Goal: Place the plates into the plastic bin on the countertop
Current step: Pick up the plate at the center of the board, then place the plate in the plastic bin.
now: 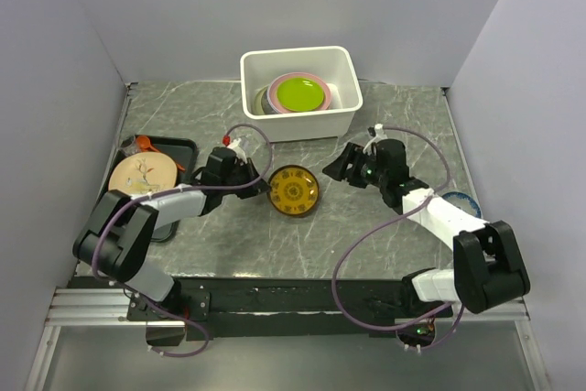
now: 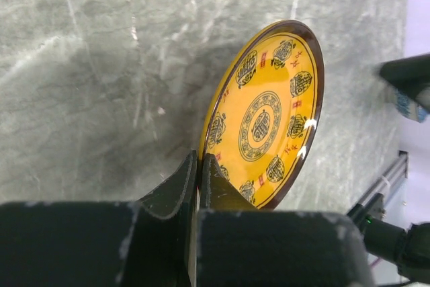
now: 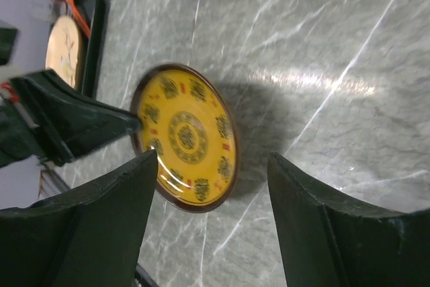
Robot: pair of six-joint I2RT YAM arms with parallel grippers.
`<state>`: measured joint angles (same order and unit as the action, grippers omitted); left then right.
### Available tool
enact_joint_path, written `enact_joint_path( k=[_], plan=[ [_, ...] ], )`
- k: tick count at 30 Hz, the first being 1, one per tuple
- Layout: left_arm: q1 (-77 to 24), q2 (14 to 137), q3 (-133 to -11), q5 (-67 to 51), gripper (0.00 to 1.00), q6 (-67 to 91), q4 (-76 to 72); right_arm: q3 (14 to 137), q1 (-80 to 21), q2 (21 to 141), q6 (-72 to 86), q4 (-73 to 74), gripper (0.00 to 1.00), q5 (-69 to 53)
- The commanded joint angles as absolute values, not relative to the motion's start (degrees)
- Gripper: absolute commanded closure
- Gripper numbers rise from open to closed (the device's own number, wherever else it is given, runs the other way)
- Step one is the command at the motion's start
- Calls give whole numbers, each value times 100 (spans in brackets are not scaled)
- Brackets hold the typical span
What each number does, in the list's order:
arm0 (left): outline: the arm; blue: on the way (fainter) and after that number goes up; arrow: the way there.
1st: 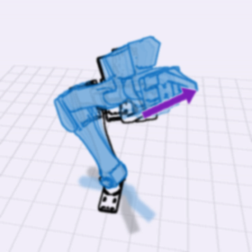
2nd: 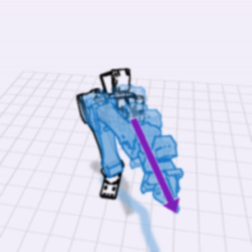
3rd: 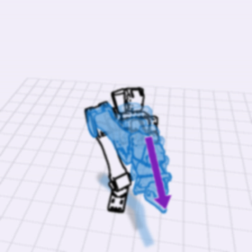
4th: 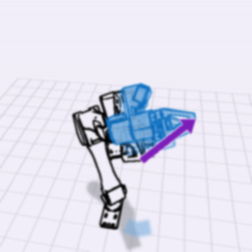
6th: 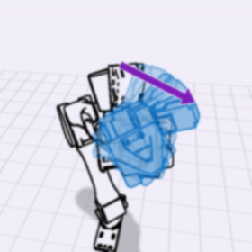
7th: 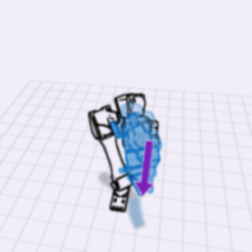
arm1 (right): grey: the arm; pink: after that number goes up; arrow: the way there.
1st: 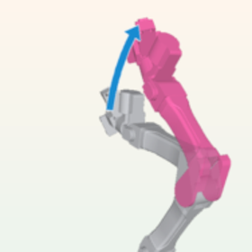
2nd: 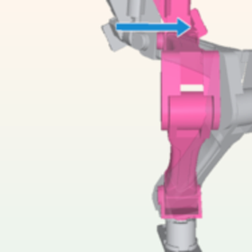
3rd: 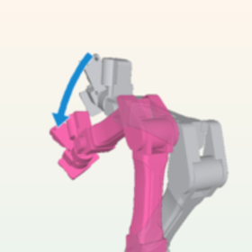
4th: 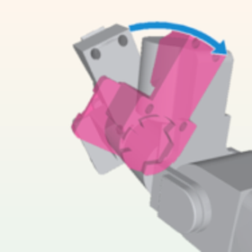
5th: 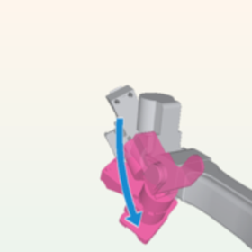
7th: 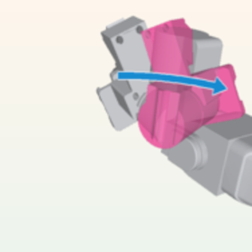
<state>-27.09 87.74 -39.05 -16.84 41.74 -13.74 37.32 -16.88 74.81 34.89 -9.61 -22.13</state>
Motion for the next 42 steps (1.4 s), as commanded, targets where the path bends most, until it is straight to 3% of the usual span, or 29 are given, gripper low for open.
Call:
enact_joint_path(
  k=[1, 21, 29, 33, 39, 42],
  plan=[
    [-2628, 8227, -3744, -1934, 99, 4342, -1775, 3674, -1696, 7664, 3472, -1397, 27, -2707],
    [-2364, 7594, -3349, -2206, 99, 4570, -1934, 3753, -2584, 8692, 3823, -2443, 30, -3287],
    [-2347, 7673, -3375, -2329, 99, 4588, -2021, 3709, -2584, 8912, 3920, -2654, 38, -3349],
    [-2347, 7708, -3384, -2408, 99, 4579, -2021, 3683, -2584, 9070, 4087, -2987, 46, -3489],
    [-2347, 7778, -3357, -2443, 99, 4597, -2109, 3674, -2602, 9185, 4210, -3182, 83, -3674],
    [-2347, 7761, -3357, -2356, 99, 4562, -2022, 3683, -2602, 9123, 4175, -3112, 94, -3656]
  ],
)
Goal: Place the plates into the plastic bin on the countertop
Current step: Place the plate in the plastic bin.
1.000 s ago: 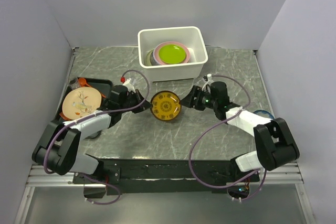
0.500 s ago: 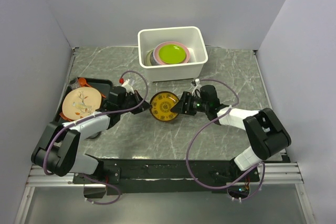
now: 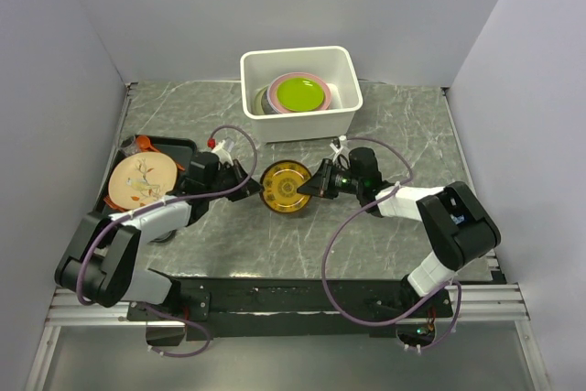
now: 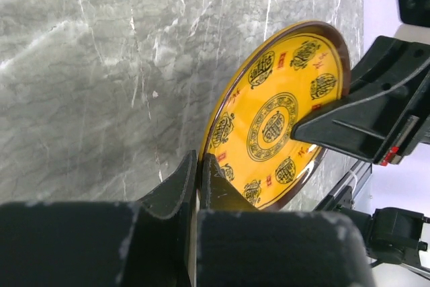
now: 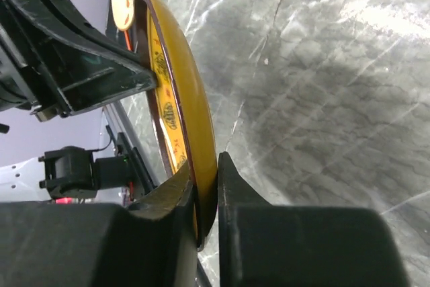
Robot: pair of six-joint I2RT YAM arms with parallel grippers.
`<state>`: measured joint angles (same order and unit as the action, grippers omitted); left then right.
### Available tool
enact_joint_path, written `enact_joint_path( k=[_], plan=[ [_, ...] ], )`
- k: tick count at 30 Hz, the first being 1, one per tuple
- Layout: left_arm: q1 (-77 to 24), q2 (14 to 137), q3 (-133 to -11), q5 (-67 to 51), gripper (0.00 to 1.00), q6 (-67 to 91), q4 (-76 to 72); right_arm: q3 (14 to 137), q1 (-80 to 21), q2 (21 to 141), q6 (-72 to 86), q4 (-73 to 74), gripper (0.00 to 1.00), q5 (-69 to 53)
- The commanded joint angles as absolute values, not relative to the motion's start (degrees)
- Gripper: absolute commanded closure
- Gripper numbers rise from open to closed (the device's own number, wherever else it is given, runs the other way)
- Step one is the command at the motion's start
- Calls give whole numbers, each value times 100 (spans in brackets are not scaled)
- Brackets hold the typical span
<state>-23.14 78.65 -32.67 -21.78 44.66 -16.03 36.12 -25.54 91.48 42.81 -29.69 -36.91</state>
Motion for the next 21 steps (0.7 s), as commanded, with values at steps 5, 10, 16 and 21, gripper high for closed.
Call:
enact_joint_path(
  k=[5, 10, 16, 21],
  plan=[
    [-2338, 7577, -3322, -2128, 83, 4456, -1855, 3761, -2602, 9053, 4078, -2918, 99, -3586],
    [-2338, 7348, -3322, -1820, 38, 4307, -1574, 3788, -2602, 9009, 4025, -2821, 100, -3551],
    [-2329, 7365, -3366, -1696, 2, 4219, -1468, 3727, -2602, 8860, 3973, -2725, 100, -3498],
    [-2329, 7523, -3410, -1696, 1, 4227, -1547, 3577, -2593, 8517, 3850, -2453, 100, -3314]
  ],
)
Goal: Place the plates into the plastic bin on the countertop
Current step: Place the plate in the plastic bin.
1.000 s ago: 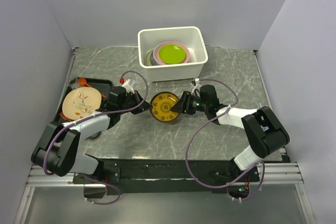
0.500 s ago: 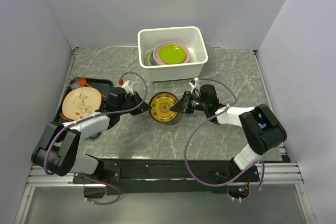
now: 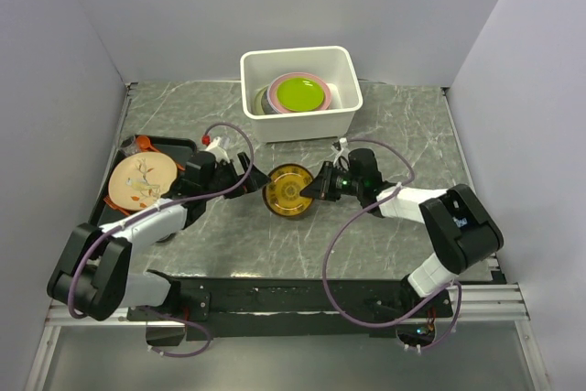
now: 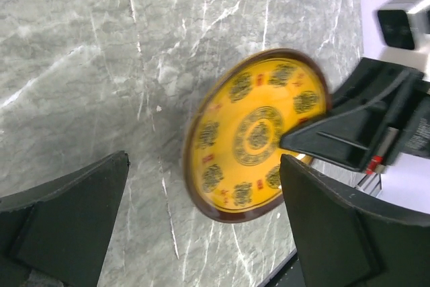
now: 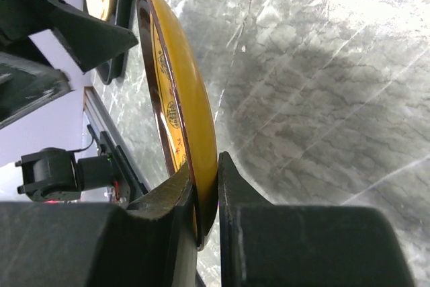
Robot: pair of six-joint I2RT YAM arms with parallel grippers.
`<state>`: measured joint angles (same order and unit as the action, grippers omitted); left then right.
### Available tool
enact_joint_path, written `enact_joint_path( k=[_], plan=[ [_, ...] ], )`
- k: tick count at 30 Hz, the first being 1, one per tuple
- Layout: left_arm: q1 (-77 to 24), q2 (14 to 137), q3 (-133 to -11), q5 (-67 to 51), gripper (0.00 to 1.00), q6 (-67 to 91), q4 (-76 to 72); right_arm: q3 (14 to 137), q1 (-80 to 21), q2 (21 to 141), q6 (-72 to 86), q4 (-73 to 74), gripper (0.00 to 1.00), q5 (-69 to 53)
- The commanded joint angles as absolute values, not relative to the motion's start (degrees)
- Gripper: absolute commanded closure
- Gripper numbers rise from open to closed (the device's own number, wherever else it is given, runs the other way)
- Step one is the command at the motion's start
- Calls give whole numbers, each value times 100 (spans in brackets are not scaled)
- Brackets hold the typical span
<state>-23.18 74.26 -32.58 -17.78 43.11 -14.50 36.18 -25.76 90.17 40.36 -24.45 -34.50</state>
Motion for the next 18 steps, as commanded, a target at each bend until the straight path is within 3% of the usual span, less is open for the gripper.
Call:
enact_joint_path(
  k=[1, 8, 18],
  plan=[
    [-2329, 7584, -3419, -1696, 1, 4245, -1564, 3542, -2601, 8386, 3832, -2409, 100, -3253],
    [-2294, 7559, -3410, -1345, 1, 4377, -1538, 3401, -2584, 7726, 3683, -1856, 100, -2866],
    [-2180, 6452, -2997, -546, 1, 4404, -1178, 3884, -2584, 7611, 3437, -1310, 100, -2575]
  ],
)
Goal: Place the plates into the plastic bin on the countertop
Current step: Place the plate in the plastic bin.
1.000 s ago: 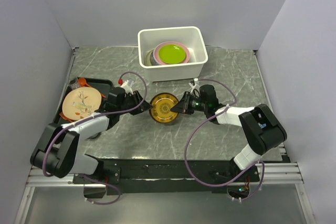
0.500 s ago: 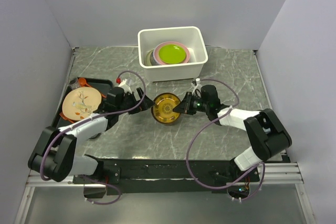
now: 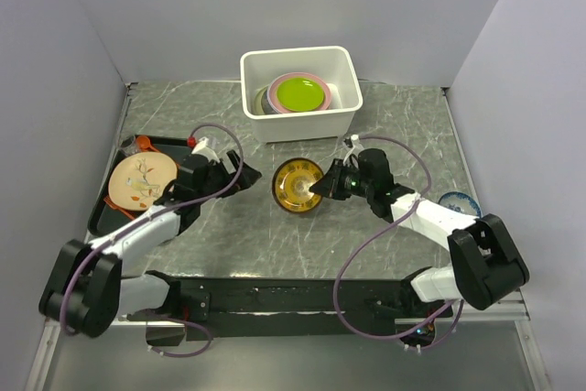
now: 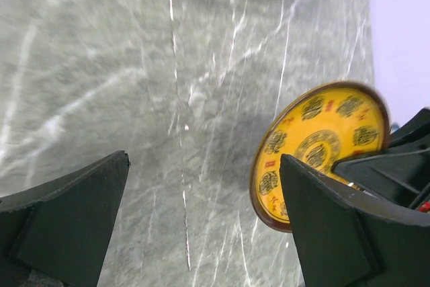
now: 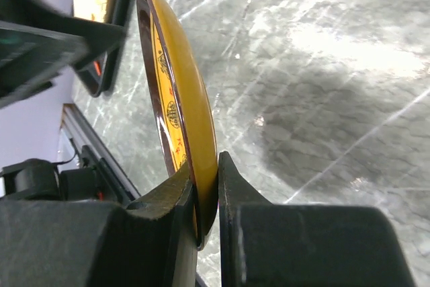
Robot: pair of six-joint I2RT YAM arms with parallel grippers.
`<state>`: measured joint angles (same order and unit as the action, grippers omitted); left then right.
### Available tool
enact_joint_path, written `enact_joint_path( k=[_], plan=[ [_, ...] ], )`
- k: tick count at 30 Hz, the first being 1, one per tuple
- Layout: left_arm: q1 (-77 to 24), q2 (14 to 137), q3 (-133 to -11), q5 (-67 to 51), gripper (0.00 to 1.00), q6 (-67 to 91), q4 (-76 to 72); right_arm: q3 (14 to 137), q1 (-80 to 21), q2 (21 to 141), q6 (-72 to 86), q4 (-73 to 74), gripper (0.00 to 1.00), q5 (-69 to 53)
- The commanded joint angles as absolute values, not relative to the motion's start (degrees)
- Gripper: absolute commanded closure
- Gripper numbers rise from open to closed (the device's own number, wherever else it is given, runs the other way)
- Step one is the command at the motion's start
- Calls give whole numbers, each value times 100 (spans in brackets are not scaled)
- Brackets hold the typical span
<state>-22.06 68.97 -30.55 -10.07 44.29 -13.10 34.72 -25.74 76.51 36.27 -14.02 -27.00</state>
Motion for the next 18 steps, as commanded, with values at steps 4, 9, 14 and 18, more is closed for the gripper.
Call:
enact_joint_path(
  k=[4, 9, 14, 18],
  plan=[
    [-2171, 6241, -2953, -308, 1, 4342, -923, 4314, -2584, 7822, 3393, -1239, 100, -2654],
    [-2171, 6047, -2857, -167, 1, 4298, -703, 4833, -2575, 8217, 3296, -1187, 100, -2786],
    [-2162, 5793, -2812, -18, 1, 4219, -440, 5597, -2540, 8525, 3191, -958, 100, -2804],
    [-2153, 5608, -2865, 316, 1, 4113, -185, 6343, -2444, 8858, 3147, -817, 100, -2847]
  ],
)
